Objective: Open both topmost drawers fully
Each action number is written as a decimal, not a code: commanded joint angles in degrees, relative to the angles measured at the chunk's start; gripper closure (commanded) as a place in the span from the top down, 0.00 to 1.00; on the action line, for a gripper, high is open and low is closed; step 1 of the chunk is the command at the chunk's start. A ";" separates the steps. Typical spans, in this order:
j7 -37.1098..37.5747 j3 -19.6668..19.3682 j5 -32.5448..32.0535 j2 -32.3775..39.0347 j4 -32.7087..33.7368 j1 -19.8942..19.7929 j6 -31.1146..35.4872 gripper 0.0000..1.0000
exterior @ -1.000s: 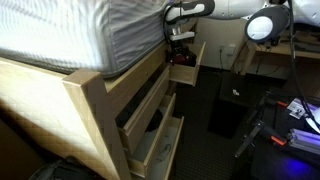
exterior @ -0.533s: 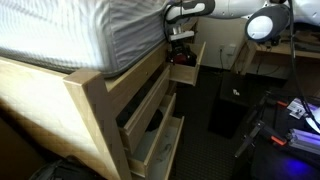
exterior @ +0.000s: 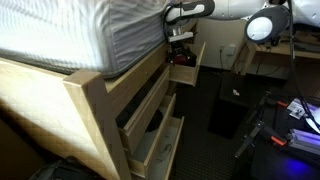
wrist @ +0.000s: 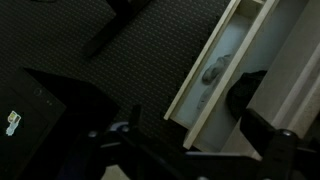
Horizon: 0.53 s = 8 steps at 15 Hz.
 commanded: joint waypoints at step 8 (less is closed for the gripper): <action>-5.05 1.03 0.23 1.01 0.97 4.19 -18.55 1.00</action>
